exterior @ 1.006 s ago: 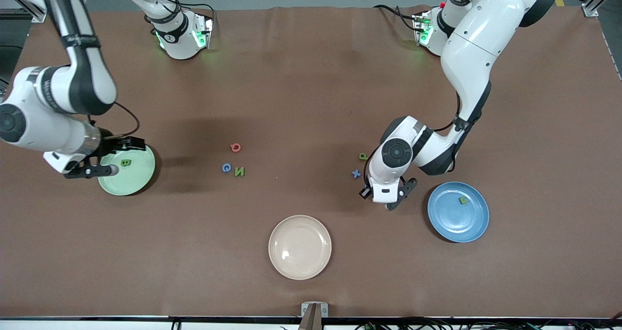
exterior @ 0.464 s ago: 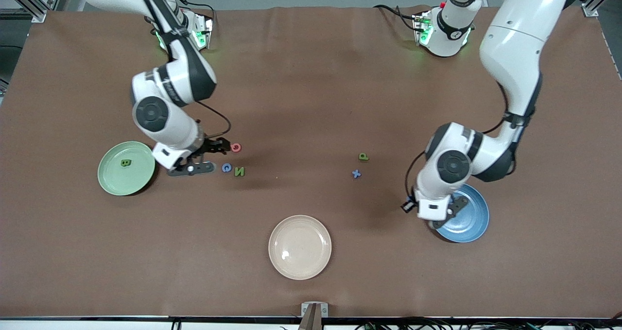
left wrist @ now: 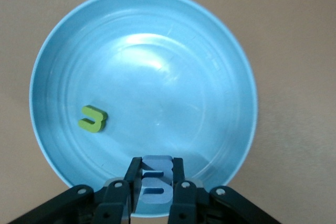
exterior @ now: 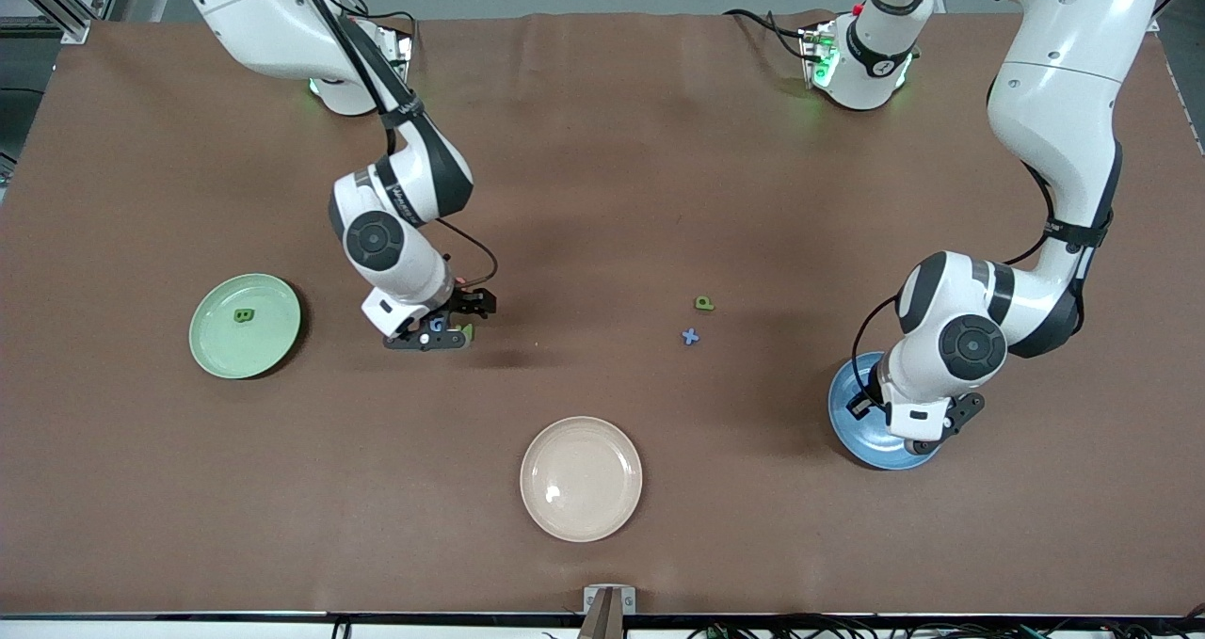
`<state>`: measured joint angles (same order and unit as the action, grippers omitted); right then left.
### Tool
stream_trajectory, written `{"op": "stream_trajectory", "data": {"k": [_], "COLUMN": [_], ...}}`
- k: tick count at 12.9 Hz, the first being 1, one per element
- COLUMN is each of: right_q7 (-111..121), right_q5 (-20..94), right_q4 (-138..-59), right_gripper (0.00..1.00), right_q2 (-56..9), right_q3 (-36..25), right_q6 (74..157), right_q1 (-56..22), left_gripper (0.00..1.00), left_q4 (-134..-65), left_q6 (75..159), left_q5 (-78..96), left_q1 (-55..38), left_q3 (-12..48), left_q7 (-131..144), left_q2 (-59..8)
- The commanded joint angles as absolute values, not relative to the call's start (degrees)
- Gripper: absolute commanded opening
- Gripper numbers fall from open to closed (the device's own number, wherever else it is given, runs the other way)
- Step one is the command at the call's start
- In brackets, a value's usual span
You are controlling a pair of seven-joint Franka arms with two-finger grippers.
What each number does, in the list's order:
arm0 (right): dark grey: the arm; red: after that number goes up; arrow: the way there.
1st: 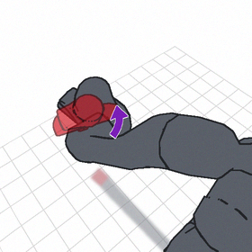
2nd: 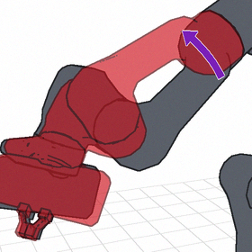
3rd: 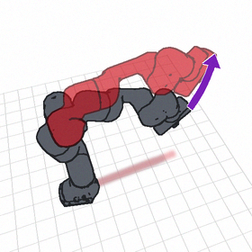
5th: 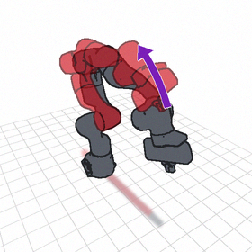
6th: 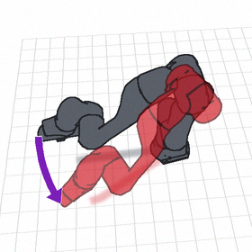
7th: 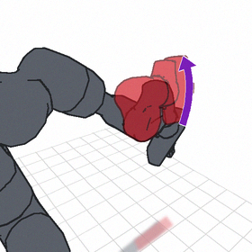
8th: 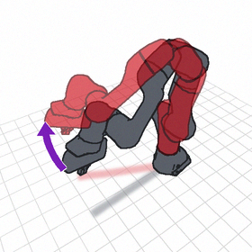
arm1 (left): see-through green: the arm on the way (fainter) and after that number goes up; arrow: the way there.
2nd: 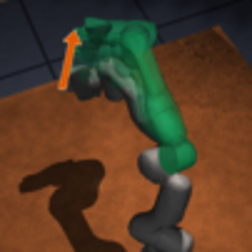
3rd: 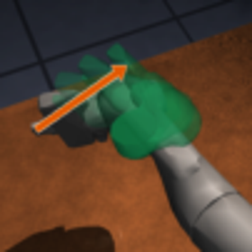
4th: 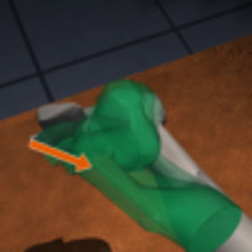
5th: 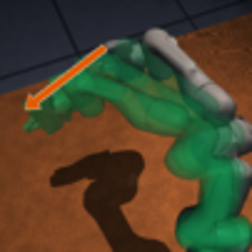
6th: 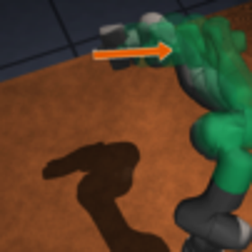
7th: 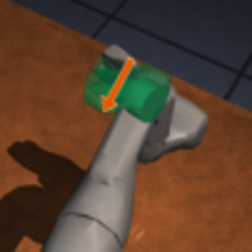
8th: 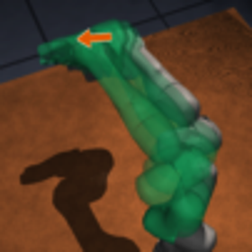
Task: Sort upper and lower case letters into plates
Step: 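Grasp the blue x with the left gripper while the right grasps green N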
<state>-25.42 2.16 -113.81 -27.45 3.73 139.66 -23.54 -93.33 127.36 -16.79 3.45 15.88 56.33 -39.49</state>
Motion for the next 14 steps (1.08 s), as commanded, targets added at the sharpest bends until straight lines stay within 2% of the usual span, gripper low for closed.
{"op": "stream_trajectory", "data": {"k": [1, 2, 4, 7, 11, 12, 14], "right_q7": [-26.1, -26.1, -26.1, -26.2, -26.1, -26.1, -26.1], "right_q5": [3.3, 3.3, 3.3, 3.3, 3.0, 2.8, 2.7], "right_q4": [-113.6, -113.6, -113.5, -112.4, -112.1, -112.1, -112.1], "right_gripper": [0.99, 0.93, 0.79, 0.78, 0.69, 0.65, 0.49], "right_q2": [-30.8, -31.5, -31.7, -33.2, -33.8, -33.9, -34.3], "right_q3": [2.8, 2.8, 2.7, 2.7, 2.7, 2.7, 2.7], "right_q6": [144.8, 145.6, 145.7, 145.8, 145.9, 145.9, 146.0], "right_q1": [-23.9, -23.7, -23.6, -24.0, -24.2, -24.2, -24.2], "left_gripper": [0.95, 1.0, 1.0, 1.0, 0.99, 0.97, 0.91], "left_q4": [-94.4, -94.6, -94.8, -94.7, -94.2, -94.1, -94.3], "left_q6": [126.7, 126.7, 126.5, 126.3, 127.6, 128.9, 131.4], "left_q5": [-17.9, -17.9, -17.8, -17.8, -17.8, -17.8, -17.8], "left_q1": [4.2, 4.1, 3.6, 2.3, -6.8, -9.2, -12.3], "left_q3": [16.1, 16.2, 17.2, 22.0, 22.3, 22.2, 22.1], "left_q7": [56.9, 57.5, 60.3, 68.0, 81.9, 84.1, 86.2], "left_q2": [-39.1, -38.9, -38.3, -38.6, -40.3, -40.9, -41.8]}}
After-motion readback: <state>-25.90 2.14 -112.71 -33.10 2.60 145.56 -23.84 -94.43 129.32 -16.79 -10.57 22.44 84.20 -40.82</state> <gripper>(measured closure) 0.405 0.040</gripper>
